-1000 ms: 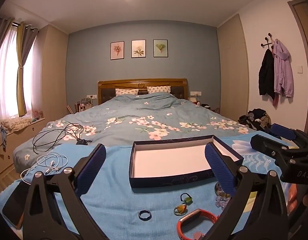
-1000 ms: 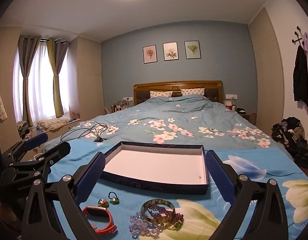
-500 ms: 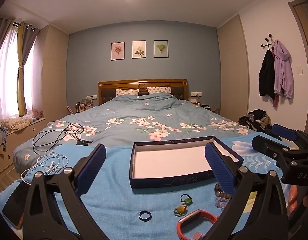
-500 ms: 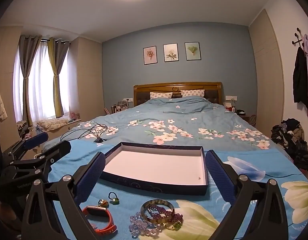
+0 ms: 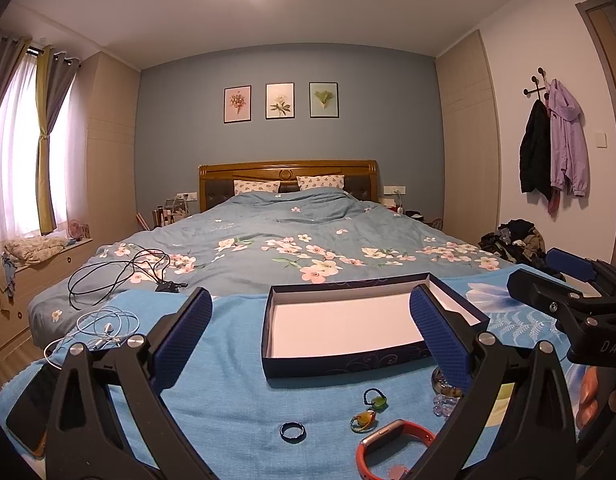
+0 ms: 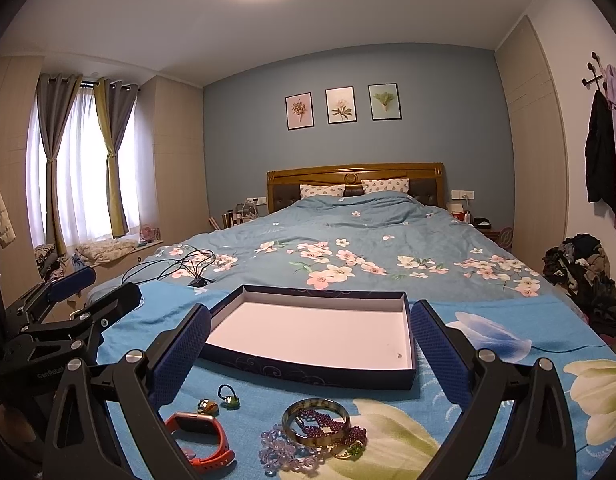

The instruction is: Organize jewelry

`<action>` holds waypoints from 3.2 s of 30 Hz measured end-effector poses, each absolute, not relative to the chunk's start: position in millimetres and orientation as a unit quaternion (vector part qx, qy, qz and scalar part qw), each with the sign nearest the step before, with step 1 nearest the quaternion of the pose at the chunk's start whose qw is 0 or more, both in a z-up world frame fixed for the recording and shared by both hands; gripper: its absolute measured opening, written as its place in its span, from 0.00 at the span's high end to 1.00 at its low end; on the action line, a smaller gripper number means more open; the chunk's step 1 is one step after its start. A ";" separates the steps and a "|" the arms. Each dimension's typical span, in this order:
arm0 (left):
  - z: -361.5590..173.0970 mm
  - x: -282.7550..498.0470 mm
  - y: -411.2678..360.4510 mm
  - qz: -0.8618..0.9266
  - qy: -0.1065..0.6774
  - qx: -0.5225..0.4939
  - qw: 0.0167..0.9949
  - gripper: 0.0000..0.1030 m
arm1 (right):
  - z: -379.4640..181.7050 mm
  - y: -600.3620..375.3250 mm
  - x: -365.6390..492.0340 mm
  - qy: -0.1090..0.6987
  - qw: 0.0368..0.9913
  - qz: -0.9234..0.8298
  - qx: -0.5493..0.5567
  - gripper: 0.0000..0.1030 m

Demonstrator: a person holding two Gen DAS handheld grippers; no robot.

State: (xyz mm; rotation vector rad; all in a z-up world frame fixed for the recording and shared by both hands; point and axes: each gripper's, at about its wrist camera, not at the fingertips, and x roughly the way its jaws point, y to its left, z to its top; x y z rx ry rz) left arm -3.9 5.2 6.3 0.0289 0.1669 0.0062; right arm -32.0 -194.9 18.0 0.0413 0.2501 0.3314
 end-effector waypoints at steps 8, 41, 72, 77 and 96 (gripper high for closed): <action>5.6 -4.0 4.0 0.003 0.083 0.015 0.996 0.05 | 19.8 -194.6 -29.9 0.126 0.977 0.168 0.021 0.06; 4.6 -7.4 3.2 0.006 0.088 0.016 0.996 0.05 | 17.2 -194.6 -31.7 0.126 0.977 0.170 0.026 0.06; 1.9 -7.5 1.8 0.005 0.093 0.016 0.995 0.05 | 15.3 -197.1 -25.9 0.135 0.975 0.175 0.029 0.06; -5.2 -5.4 2.6 -0.004 0.112 0.013 0.994 0.05 | 12.2 -199.3 -21.4 0.156 0.971 0.178 0.023 0.06; -54.9 26.7 2.7 -0.136 0.305 0.036 0.942 0.15 | -47.5 -215.0 34.5 0.385 0.898 0.212 0.018 0.55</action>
